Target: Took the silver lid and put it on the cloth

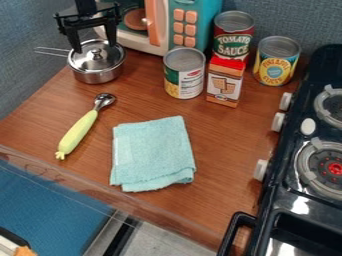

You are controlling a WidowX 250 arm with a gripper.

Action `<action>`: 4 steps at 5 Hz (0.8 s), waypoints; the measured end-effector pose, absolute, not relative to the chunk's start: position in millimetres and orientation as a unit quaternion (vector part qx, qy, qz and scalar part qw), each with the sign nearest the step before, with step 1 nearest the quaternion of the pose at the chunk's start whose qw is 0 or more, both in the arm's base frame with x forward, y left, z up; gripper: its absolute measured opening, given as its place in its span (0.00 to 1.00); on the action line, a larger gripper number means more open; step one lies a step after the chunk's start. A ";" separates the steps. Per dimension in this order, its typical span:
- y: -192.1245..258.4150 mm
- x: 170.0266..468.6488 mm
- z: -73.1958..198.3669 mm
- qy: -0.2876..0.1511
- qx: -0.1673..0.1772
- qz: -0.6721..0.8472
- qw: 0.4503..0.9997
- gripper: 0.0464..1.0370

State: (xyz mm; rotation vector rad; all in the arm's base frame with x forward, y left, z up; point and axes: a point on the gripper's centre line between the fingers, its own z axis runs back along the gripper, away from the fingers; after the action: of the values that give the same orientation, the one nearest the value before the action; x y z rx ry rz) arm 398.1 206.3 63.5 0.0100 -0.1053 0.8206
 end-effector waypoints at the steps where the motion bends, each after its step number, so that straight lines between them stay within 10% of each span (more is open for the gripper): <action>1: 205.7 395.6 57.5 -0.048 0.009 0.397 0.917 0.96; 4: 207.8 397.6 46.1 -0.041 0.009 0.402 0.915 0.96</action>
State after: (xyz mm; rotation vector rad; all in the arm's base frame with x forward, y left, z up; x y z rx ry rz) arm 397.6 207.8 46.1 0.0186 -0.0843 0.8280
